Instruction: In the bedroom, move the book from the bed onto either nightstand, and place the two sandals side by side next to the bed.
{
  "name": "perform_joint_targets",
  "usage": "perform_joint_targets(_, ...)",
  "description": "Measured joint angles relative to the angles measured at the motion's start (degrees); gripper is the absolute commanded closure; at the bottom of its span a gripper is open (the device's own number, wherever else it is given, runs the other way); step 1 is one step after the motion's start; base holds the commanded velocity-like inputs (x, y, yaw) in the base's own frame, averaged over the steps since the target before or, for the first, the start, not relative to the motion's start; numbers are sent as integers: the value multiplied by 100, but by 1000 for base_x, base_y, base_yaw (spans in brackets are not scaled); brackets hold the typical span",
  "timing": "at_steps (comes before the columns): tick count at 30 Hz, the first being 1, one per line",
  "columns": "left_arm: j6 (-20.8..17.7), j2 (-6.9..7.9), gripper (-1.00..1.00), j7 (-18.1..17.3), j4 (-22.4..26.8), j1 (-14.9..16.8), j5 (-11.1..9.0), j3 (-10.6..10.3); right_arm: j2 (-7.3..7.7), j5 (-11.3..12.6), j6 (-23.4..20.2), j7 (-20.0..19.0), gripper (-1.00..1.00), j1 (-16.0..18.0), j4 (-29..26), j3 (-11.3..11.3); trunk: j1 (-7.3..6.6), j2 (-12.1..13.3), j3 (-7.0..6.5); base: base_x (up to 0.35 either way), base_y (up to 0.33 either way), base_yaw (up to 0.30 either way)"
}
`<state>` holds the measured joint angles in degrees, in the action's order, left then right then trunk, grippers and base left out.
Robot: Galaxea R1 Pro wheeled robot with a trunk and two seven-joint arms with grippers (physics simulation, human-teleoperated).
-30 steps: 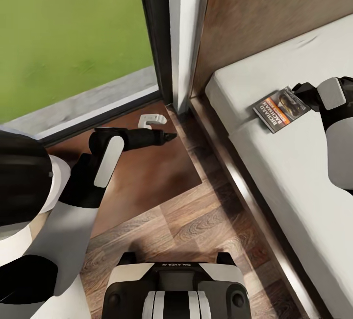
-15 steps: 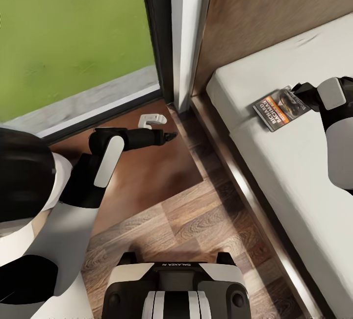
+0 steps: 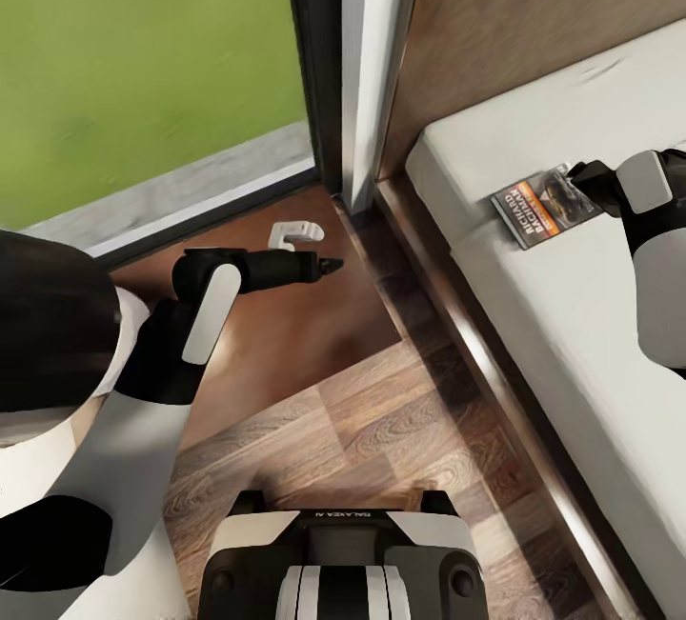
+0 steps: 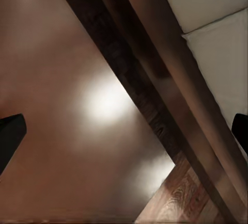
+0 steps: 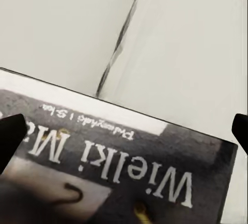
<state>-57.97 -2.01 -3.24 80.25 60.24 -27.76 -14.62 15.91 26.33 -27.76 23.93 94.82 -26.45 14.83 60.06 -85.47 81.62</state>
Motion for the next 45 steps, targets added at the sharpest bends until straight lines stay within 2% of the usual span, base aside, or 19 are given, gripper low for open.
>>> perform_joint_targets(24, 0, 0, -100, -2, 15, -1, 0, 7, -1, 5, 0, 1, -100, 0, 1, 5, -1, 0, 0, -74, 45, 0)
perform_joint_targets(45, 1, -1, -100, 6, 68, 1, 2, 8, -1, 5, 3, 1, -100, 0, 1, 11, -2, 0, 0, -5, 3, 0)
